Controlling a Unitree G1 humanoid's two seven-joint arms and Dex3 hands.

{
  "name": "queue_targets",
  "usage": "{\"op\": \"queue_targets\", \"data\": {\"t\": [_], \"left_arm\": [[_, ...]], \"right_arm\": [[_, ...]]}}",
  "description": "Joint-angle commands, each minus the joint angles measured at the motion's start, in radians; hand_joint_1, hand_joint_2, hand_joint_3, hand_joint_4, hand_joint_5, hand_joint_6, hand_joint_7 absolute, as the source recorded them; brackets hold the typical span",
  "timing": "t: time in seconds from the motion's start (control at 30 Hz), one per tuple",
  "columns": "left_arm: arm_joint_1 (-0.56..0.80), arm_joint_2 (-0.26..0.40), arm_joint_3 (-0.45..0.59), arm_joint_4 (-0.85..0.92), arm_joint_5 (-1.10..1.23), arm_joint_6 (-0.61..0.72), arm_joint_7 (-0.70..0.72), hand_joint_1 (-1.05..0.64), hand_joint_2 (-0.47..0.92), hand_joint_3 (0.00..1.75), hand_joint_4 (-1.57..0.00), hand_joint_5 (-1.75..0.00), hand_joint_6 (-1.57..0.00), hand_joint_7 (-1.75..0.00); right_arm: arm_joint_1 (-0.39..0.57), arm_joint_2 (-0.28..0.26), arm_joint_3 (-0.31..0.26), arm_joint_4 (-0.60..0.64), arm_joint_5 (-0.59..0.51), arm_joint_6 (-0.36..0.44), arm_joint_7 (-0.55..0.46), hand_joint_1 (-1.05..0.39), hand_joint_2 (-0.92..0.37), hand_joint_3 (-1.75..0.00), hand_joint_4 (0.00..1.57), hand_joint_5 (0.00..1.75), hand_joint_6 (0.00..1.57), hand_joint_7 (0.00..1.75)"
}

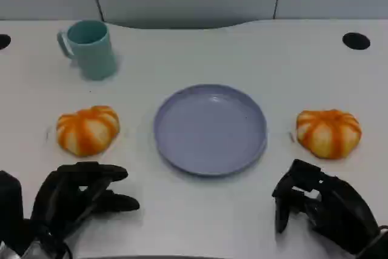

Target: Grasp the bread from the table and place it into the plate.

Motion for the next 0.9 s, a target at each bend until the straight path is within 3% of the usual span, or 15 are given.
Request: {"op": "queue_targets", "data": {"t": [0.03, 0.9], "left_arm": [[0.021, 0.009, -0.002, 0.012, 0.008, 0.012, -0.003, -1.05, 0.77, 0.00, -1.57, -0.19, -1.54, 0.00], [0.028, 0.010, -0.001, 0.005, 0.003, 0.025, -0.008, -1.05, 0.76, 0.00, -1.57, -0.18, -1.54, 0.00]], "right_arm": [[0.004, -0.017, -0.013, 0.004, 0.011, -0.007, 0.010, -0.69, -0.92, -0.32, 0.65, 1.75, 0.46, 1.40], [0.017, -0.014, -0.016, -0.006, -0.005, -0.019, -0.004, -0.70, -0.92, -0.32, 0.66, 1.75, 0.46, 1.38]]}}
